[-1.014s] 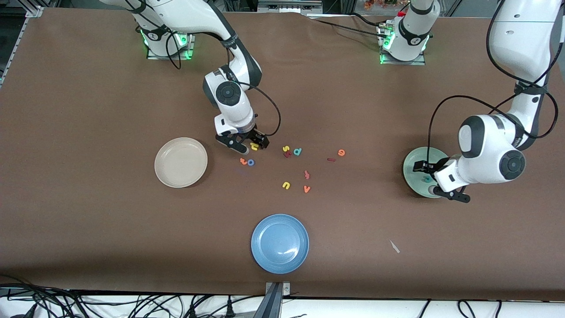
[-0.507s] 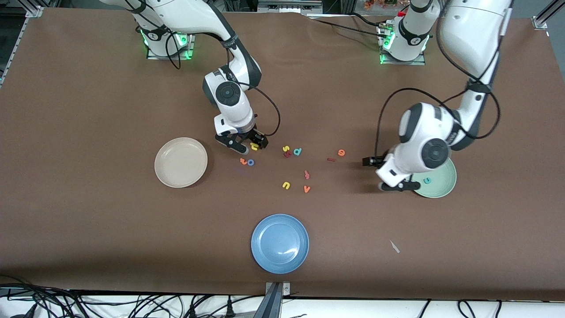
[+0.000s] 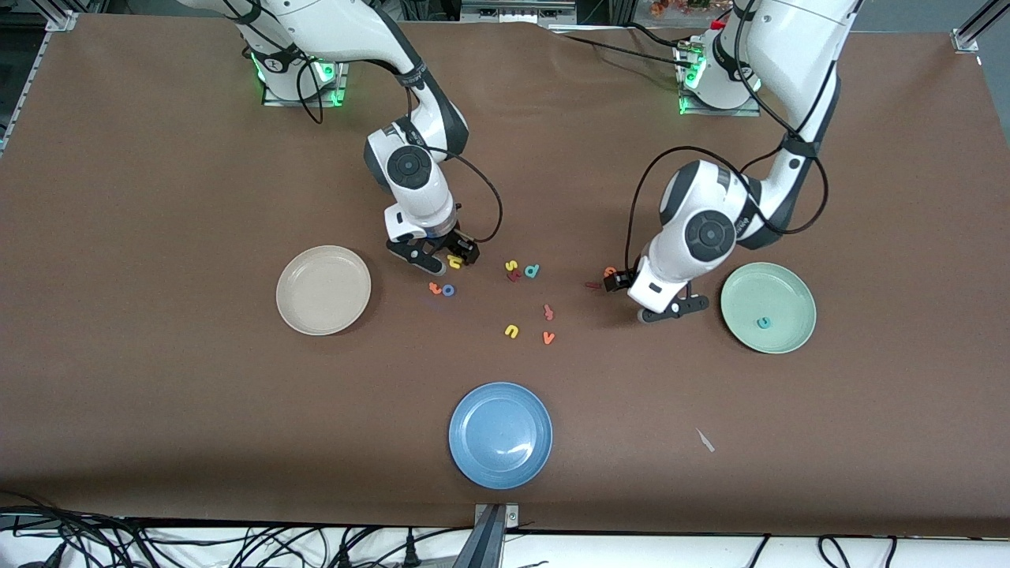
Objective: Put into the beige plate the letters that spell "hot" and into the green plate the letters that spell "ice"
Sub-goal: 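Grasp the orange letter with the left gripper while the right gripper lowers, then place the orange letter on the green plate while the right gripper grasps yellow letter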
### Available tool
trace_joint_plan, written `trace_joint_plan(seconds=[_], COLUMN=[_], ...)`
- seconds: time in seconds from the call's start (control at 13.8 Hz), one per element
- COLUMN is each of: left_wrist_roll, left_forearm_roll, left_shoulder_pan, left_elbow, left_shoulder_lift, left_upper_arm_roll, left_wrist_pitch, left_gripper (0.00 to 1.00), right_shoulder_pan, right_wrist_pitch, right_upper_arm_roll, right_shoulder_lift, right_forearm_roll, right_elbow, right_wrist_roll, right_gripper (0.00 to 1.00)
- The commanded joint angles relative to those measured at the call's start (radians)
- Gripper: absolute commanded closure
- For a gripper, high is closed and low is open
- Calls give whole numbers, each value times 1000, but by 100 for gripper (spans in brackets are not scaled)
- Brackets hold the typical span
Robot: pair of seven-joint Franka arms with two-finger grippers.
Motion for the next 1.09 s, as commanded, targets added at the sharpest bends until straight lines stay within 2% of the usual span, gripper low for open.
trace_joint_plan(seconds=[0.0,0.14,0.29,0.43,0.51,0.58,0.65,0.72,0.8,1.01], left_wrist_roll=[-78,-83,-83,-72,-72,-72,-72,-70,-70,-70], left_forearm_roll=[-17,-13,-3,-1,-1,-1,-1,-1,-1,-1], left_shoulder_pan=[-23,-31,-43,-43,-43,-45,-43,-45,-45,-51], left_elbow=[-67,-74,-65,-65,-65,-63,-63,-63,-59,-57], left_shoulder_lift=[-19,1,21,30,33,36,39,47,50,56], left_upper_arm_roll=[-21,-23,-23,-23,-23,-23,-23,-23,-23,-23], left_wrist_pitch=[68,99,102,123,123,125,125,125,137,145], left_gripper=[0,1,16,24,43,48,49,58,60,78], right_shoulder_pan=[1,-2,-4,-6,-7,-7,-12,-12,-12,-15], right_wrist_pitch=[23,23,23,23,23,23,22,19,19,13], right_upper_arm_roll=[6,6,6,6,6,6,6,6,6,6], right_shoulder_lift=[13,30,39,40,40,39,39,40,40,40], right_forearm_roll=[17,17,17,17,17,17,17,17,17,19], right_elbow=[3,17,29,32,32,32,35,45,48,58], right_wrist_roll=[-16,-18,-18,-18,-18,-19,-21,-21,-27,-33], right_gripper=[27,27,27,27,28,28,28,29,31,31])
